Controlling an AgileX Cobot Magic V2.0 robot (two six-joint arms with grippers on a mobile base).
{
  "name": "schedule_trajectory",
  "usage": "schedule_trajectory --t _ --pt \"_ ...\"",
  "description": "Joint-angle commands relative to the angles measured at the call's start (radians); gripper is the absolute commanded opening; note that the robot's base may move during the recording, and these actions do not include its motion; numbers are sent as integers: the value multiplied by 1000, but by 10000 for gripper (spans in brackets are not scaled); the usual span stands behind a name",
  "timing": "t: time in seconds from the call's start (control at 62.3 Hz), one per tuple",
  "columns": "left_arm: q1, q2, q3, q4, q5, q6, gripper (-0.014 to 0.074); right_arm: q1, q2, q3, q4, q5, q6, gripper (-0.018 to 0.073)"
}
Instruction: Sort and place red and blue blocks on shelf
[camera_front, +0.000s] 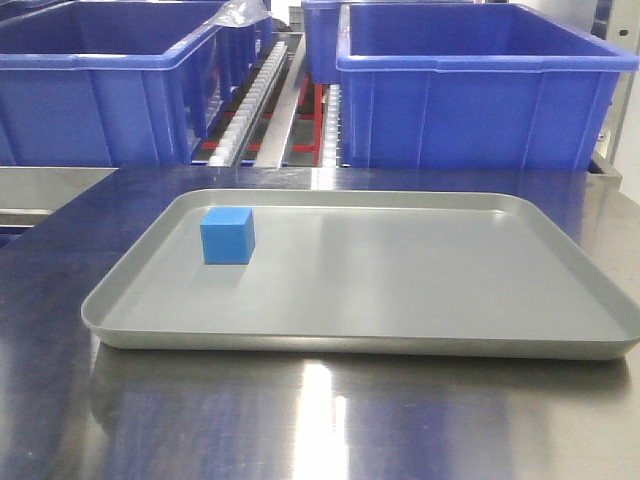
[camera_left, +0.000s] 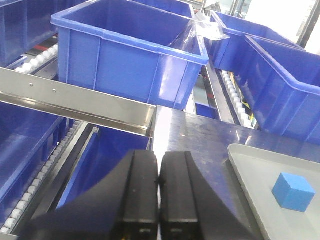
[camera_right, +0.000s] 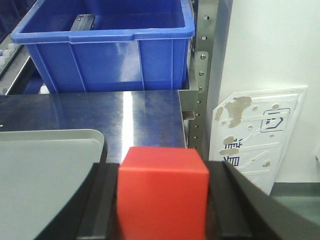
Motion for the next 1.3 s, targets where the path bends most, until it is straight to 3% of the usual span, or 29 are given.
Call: schedule_trajectory --t 0.0,0.337,0.465,0.69,0.882,1.107,1.283 --pt "1 -16 25 -7 -91 1 135 -7 4 -28 -7 -94 -4 57" --pt "-1 -9 25 -4 -91 1 135 -7 4 -28 -7 -94 -4 57" --pt "-6 93 -10 -9 -129 1 135 -7 4 -28 -7 -94 -4 57" --pt "-92 556 -299 -27 -124 1 135 -7 4 -28 -7 -94 -4 57" --pt "-142 889 -603 -25 -11 1 135 -7 4 -28 -7 -94 -4 57" --pt "-159 1004 -757 -23 123 3 135 -7 4 -28 -7 -94 -4 57" --pt "-159 994 -762 1 104 3 135 -7 4 -28 -7 -93 -4 57"
